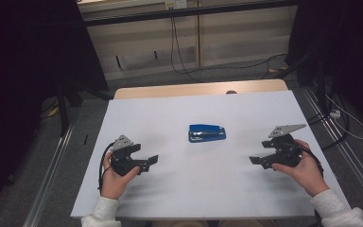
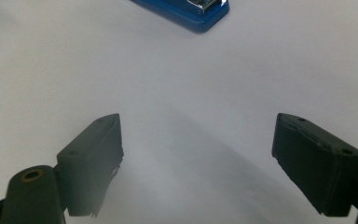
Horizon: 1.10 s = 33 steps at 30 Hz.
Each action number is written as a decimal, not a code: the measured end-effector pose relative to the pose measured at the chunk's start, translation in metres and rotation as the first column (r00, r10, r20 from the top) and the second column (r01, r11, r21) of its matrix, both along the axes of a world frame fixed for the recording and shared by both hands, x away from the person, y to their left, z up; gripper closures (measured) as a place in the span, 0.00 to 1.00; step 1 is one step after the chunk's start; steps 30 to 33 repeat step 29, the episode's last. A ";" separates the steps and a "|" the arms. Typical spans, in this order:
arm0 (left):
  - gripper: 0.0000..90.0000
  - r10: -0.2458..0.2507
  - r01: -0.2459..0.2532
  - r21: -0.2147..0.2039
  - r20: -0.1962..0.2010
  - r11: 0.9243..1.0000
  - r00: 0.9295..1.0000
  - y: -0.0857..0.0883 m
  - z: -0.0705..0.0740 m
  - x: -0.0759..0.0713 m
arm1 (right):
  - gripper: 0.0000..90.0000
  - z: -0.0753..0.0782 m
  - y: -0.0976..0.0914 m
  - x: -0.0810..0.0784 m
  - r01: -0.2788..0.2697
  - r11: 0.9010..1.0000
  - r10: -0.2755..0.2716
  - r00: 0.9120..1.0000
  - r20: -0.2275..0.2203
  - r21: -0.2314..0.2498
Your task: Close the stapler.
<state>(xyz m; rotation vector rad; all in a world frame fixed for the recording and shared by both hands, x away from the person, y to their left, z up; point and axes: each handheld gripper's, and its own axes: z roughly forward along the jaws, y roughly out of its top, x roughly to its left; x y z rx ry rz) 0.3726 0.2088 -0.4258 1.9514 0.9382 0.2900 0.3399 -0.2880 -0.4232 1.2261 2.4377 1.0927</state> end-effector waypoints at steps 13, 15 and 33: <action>0.09 0.028 -0.028 -0.014 -0.005 1.000 1.000 0.025 -0.002 -0.011 | 0.17 -0.001 -0.003 -0.008 -0.005 1.000 0.005 1.000 -0.003 -0.007; 0.09 0.027 -0.027 -0.005 -0.002 1.000 1.000 0.028 -0.002 -0.013 | 0.17 -0.001 -0.003 -0.009 -0.011 1.000 0.011 1.000 -0.003 -0.009; 0.08 0.031 -0.031 -0.008 -0.008 0.999 0.999 0.037 -0.004 -0.019 | 0.17 -0.002 -0.008 -0.016 -0.006 1.000 0.006 1.000 -0.006 -0.003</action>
